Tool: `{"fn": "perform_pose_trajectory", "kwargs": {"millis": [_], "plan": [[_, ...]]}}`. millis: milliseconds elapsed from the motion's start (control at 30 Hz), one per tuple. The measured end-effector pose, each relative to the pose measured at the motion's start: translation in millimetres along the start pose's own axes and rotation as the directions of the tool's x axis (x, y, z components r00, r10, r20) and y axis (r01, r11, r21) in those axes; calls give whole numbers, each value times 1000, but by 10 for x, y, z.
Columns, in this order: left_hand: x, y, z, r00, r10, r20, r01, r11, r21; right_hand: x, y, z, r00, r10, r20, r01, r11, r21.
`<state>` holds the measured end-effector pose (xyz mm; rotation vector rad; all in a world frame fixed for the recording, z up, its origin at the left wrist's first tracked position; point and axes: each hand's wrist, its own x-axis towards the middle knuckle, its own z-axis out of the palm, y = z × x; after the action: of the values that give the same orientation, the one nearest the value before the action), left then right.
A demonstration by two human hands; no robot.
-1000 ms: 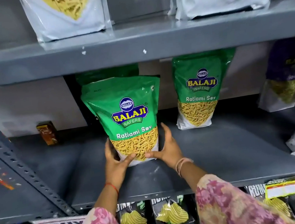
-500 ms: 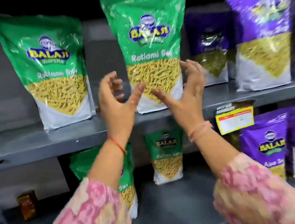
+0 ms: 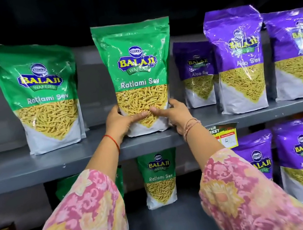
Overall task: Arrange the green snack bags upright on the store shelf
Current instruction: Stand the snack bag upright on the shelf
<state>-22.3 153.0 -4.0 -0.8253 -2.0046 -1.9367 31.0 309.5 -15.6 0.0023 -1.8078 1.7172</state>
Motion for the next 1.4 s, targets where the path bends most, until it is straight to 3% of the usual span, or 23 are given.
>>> {"fn": "perform_pose_trajectory", "kwargs": {"millis": [133, 267, 367, 467, 567, 667, 733, 933, 1100, 1300, 1400], "plan": [[-293, 170, -58, 985, 146, -94, -143, 989, 43, -312, -112, 8, 984, -168, -50, 162, 981, -110], [-948, 227, -155, 923, 343, -175, -333, 939, 83, -936, -117, -85, 906, -422, -34, 421, 907, -26], [-1547, -29, -144, 900, 393, -189, -395, 918, 25, -1486, 188, -203, 876, -481, -36, 480, 876, -44], [-2032, -580, -70, 957, 258, -130, -264, 964, -26, -1938, 794, -301, 919, -393, -42, 387, 916, -103], [-2289, -1224, 17, 996, 70, -59, -65, 994, 83, -2189, 1451, -381, 972, -234, -25, 225, 956, -189], [-2310, -1809, 129, 990, -142, -11, 142, 971, 192, -2206, 2022, -419, 998, -67, -12, 62, 966, -251], [-2193, -2153, 201, 966, -252, 48, 241, 955, 173, -2090, 2353, -405, 1000, 16, -16, -20, 960, -279], [-1691, -2753, 241, 940, -319, 124, 308, 946, 102, -1530, 3075, -247, 984, 176, -1, -167, 935, -312], [-1605, -3167, 215, 915, -393, 94, 376, 913, 155, -1391, 3425, -146, 983, 184, -7, -177, 934, -312], [-1648, -3186, 219, 908, -408, 99, 386, 904, 185, -1417, 3322, -103, 975, 219, -23, -216, 930, -297], [-1806, -2991, 180, 923, -382, 45, 372, 916, 154, -1656, 3052, -14, 988, 129, -81, -149, 932, -331]]}}
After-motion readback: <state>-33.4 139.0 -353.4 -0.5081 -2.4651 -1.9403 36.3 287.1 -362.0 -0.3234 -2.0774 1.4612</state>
